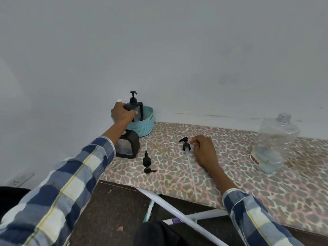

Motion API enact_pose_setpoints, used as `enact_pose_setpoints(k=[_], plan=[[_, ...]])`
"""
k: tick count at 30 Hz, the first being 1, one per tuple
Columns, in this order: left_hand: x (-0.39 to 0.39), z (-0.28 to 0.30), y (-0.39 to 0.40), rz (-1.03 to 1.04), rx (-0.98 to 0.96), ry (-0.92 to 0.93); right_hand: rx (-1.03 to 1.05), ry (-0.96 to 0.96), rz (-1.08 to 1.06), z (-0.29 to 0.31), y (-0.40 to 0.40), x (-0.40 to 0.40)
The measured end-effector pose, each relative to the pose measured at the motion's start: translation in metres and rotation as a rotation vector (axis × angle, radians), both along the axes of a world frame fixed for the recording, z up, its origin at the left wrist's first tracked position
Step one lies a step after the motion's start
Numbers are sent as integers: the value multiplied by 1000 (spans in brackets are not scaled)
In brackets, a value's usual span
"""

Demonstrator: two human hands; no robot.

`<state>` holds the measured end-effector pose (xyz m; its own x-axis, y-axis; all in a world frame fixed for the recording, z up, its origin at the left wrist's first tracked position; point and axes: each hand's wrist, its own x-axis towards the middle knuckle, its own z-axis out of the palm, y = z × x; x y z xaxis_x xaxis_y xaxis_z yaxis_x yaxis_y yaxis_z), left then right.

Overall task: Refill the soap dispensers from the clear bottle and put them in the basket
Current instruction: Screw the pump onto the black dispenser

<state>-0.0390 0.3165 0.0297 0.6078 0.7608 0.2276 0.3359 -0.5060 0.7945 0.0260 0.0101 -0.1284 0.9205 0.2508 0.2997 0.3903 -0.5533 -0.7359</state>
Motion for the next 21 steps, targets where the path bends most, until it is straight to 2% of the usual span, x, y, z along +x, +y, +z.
enact_pose_setpoints(k=[6, 13, 16, 21], plan=[[28, -19, 36, 64, 58, 227, 32, -40, 4, -7, 1, 6], [13, 4, 0, 32, 380, 411, 36, -34, 6, -8, 2, 8], [16, 11, 0, -1, 466, 452, 46, -34, 2, -6, 2, 7], [13, 3, 6, 27, 445, 439, 57, -23, 2, -4, 1, 5]])
